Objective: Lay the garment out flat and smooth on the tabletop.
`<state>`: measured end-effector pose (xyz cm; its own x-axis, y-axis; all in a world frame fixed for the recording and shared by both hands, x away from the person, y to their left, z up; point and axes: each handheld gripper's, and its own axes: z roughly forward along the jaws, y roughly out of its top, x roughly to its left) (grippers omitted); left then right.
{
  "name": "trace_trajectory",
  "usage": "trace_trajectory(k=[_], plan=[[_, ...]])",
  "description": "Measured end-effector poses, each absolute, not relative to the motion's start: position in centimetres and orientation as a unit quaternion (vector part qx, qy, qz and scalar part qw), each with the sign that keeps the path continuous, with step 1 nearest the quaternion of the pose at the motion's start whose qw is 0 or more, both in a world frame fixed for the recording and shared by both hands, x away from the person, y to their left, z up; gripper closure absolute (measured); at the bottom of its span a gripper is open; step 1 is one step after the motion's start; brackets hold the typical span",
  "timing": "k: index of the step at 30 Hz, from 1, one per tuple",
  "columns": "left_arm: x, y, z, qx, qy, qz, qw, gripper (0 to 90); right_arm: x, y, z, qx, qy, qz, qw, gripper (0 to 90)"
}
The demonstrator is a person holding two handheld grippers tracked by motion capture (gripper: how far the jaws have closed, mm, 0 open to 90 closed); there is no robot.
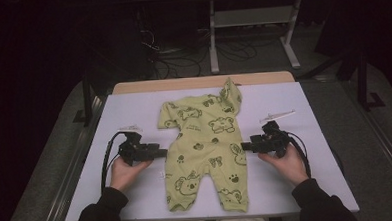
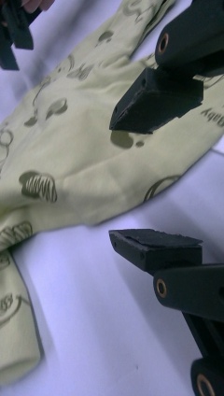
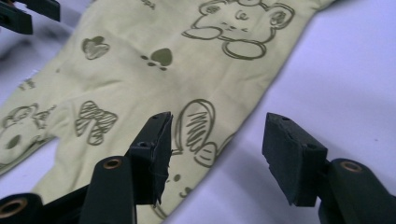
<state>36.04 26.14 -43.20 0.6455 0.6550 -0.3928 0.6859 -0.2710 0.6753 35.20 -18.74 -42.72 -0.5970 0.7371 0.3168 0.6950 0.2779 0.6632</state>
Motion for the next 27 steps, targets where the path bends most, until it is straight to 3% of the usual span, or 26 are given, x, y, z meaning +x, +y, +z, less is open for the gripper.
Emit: trace_trajectory(k=[17,21,27], plan=[[36.3,23.5,-44.4,0.818,0.421,-0.006,0.392,43.1,36.6,-18.0,-43.9,0.482,0.781,0.394,0.04,41.3],[36.3,23.3,-44.4,0.819,0.426,0.006,0.385,53.1,36.7,-17.5,-44.1,0.483,0.786,0.384,0.048,42.3],[36.3,22.2,-44.2,0.832,0.42,0.03,0.361,76.3,36.7,-16.4,-44.3,0.486,0.788,0.372,0.063,48.3]])
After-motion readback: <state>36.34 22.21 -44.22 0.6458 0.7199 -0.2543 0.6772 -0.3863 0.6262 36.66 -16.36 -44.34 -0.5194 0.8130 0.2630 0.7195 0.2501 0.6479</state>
